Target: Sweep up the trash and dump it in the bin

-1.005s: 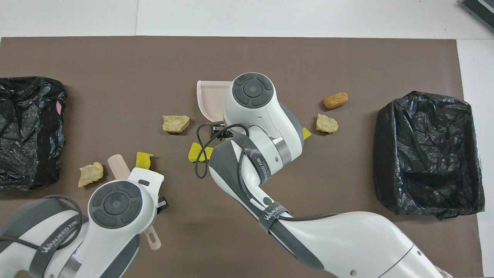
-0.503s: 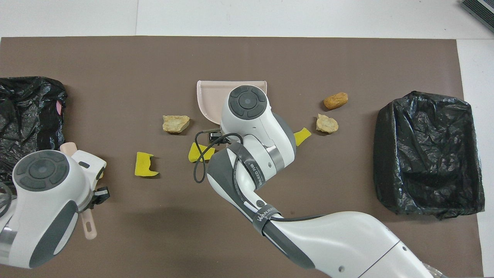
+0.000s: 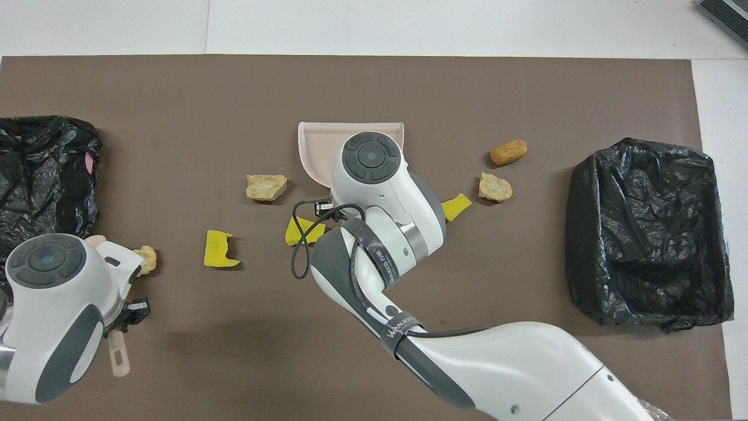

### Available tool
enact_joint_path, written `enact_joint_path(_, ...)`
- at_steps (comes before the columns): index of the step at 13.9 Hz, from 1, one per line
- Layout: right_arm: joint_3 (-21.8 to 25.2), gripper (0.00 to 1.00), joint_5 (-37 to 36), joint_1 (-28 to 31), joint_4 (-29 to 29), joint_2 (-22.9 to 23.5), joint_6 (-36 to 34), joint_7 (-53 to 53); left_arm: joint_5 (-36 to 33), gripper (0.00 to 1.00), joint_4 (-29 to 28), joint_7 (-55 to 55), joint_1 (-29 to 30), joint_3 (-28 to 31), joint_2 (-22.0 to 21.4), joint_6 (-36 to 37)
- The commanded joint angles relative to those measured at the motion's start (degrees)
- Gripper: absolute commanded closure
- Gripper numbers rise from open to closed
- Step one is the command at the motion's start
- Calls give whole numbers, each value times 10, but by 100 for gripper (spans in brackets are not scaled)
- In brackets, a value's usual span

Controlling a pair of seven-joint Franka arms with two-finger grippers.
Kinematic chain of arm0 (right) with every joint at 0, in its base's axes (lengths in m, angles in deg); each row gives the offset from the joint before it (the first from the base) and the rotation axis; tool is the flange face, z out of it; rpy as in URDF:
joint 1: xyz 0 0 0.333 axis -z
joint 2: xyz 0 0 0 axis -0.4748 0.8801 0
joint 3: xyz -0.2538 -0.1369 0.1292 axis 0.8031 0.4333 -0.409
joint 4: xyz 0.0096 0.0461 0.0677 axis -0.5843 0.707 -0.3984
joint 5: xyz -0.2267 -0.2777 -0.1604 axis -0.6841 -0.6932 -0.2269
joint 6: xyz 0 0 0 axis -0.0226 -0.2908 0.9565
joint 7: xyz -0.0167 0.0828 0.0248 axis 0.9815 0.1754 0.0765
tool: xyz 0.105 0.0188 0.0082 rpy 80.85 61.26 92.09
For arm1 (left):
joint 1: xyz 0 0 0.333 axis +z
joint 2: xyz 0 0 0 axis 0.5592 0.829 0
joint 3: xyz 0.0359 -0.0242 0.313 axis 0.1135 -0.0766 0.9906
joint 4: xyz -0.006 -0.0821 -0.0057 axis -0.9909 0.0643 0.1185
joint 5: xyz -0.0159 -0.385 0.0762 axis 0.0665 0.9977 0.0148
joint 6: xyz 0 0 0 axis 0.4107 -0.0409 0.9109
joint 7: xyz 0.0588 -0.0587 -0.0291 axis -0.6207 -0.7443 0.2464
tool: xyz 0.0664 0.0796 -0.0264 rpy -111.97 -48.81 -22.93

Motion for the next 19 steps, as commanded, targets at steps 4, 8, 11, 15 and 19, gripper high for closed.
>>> enact_joint_path(4,-4,100,10,10,2,-18,-35,7,109,100,-11,-23,-30,-3,16,-106)
enact_joint_path(8,-3,100,8,12,5,-36,-26,-27,164,100,-3,-61,-80,-4,30,-140)
enact_joint_path(11,-3,100,2,42,28,-79,-41,-103,210,100,-1,-109,-113,-4,39,-160)
enact_joint_path(15,-3,100,2,102,75,-157,-97,-256,222,100,16,-110,-144,-4,47,-164)
enact_joint_path(19,-2,100,-39,137,98,-183,-162,-464,213,100,66,-131,-134,-1,77,-130)
